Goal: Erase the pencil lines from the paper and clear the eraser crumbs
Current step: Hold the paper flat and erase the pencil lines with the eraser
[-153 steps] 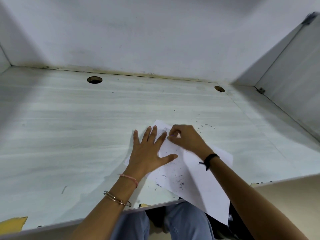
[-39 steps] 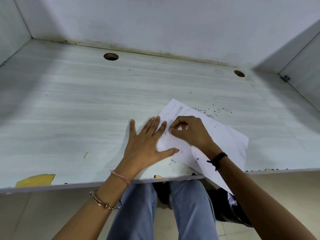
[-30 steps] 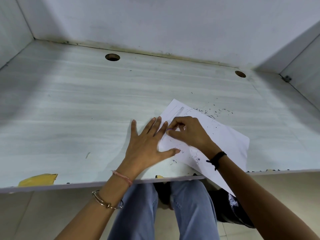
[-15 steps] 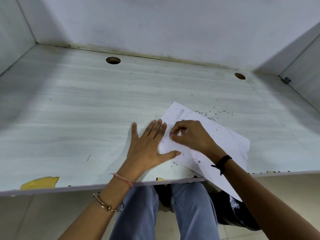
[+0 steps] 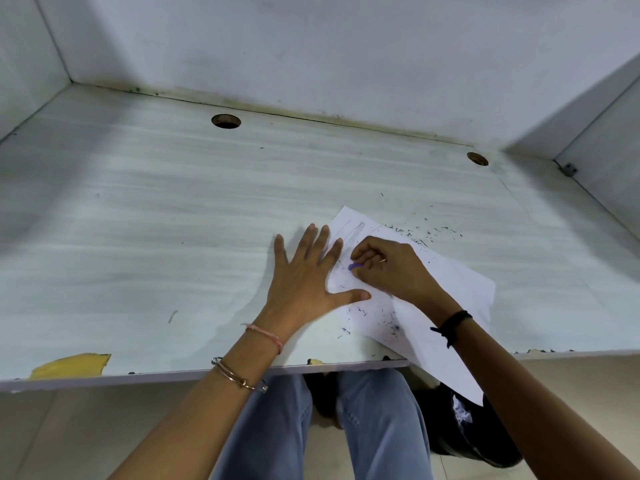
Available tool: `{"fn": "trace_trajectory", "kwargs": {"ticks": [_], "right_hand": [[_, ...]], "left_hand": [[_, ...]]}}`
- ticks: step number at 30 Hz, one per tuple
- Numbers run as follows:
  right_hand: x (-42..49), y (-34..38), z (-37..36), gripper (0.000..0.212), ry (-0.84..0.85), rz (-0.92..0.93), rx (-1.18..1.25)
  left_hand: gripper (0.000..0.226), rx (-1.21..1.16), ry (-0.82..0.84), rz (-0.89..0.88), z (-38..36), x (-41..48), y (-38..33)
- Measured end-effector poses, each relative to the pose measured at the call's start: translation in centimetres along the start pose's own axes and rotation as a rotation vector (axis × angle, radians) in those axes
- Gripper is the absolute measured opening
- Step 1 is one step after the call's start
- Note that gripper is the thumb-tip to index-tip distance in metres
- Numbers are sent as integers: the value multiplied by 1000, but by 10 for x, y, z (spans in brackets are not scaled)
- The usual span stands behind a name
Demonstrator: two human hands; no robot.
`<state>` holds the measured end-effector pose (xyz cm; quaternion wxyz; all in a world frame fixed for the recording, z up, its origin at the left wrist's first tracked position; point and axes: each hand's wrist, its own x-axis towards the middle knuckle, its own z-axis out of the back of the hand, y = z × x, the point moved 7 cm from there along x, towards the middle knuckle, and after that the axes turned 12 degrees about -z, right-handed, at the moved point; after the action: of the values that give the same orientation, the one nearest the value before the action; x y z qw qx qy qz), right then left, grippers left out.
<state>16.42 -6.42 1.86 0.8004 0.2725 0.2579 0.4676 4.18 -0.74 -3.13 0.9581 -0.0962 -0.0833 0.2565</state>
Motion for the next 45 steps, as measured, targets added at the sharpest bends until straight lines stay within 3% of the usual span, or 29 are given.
{"fn": "trace_trajectory", "kwargs": {"ticks": [3, 7, 11, 16, 20, 24, 28, 33, 37, 41, 45], "right_hand": [[6, 4, 2, 4, -92, -32, 10], [-1, 17, -14, 4, 57, 14, -109], [10, 18, 2, 5, -95, 9, -100], [1, 22, -15, 2, 62, 57, -172], [9, 19, -4, 2, -94, 31, -130], [-2, 24, -20, 3, 85, 72, -169], [12, 19, 1, 2, -101, 33, -137], [0, 26, -16, 3, 122, 63, -193], [14, 24, 3, 3, -78, 71, -173], [0, 26, -18, 2, 121, 80, -207], [17, 20, 4, 2, -73, 72, -203]], "left_hand": [[109, -33, 16, 0, -4, 1, 0], [110, -4, 11, -8, -4, 2, 1], [108, -6, 20, -11, -5, 3, 1], [111, 1, 1, -14, -4, 3, 1], [109, -5, 9, -8, -5, 4, 1], [113, -13, 3, -15, -5, 4, 1], [107, -5, 17, -13, -4, 4, 1], [113, -8, 3, -17, -3, 3, 1], [108, -5, 21, -15, -4, 4, 0], [111, -4, -9, -19, -4, 4, 0], [107, -4, 9, -18, -4, 3, 1]]}}
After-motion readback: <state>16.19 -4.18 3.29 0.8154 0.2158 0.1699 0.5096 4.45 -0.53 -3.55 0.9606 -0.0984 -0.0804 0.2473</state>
